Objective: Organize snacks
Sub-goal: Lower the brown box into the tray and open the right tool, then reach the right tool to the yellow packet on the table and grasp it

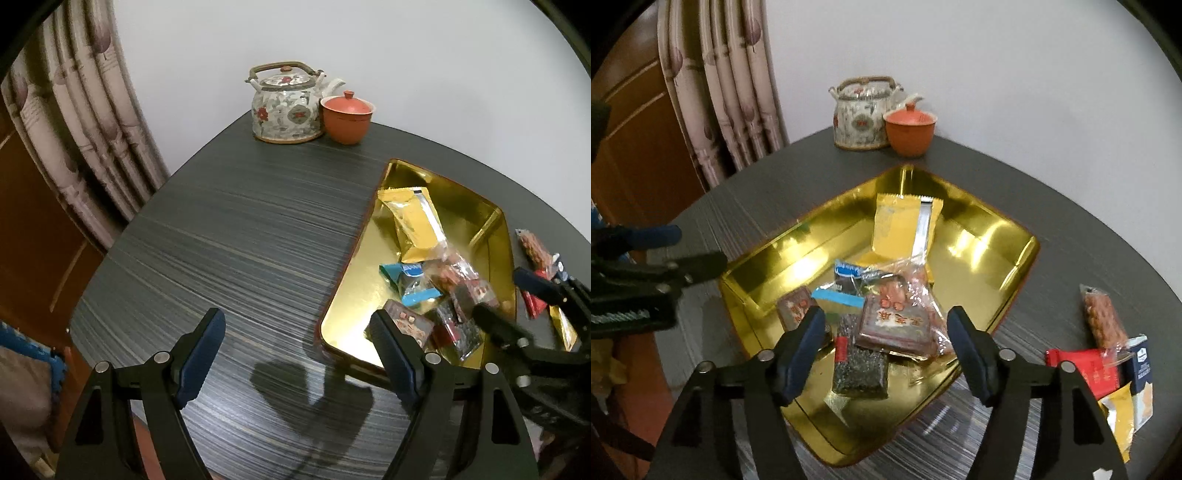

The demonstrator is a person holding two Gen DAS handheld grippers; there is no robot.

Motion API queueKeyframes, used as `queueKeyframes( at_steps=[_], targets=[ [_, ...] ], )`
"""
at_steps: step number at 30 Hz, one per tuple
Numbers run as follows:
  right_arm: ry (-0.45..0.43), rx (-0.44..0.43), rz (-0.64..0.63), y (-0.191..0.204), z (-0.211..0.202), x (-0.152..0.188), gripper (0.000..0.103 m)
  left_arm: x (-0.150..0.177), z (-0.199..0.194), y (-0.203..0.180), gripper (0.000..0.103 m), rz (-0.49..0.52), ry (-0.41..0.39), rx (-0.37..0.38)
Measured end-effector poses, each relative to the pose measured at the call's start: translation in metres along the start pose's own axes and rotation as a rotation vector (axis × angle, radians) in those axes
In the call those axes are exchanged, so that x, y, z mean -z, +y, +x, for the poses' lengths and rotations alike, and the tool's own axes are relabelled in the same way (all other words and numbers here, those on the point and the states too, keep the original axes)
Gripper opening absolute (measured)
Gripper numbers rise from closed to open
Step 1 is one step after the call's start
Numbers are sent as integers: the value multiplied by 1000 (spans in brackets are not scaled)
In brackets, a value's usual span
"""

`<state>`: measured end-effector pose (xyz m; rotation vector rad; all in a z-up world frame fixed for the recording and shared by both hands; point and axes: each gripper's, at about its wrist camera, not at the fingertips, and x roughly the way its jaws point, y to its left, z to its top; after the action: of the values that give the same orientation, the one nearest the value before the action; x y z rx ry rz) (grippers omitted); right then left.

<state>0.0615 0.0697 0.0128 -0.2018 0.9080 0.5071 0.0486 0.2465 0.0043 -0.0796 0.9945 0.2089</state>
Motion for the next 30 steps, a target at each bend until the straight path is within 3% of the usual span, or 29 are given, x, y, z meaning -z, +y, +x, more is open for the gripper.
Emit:
queueKeyframes(
  at_steps=[7,11,20,30],
  targets=[
    [-56,3,56,-27,-32,7,71,1,-1,-2,81,15,-3,-2],
    [-64,57,92,-58,-48,22,75,1,-1,-2,81,16,-2,-1],
    [-10,227,246,-165,-70,70,76,2,0,-5,81,30,-1,-11],
    [85,203,287,-213,-57,112,76,4,1,-15,81,83,-26,18]
  ],
)
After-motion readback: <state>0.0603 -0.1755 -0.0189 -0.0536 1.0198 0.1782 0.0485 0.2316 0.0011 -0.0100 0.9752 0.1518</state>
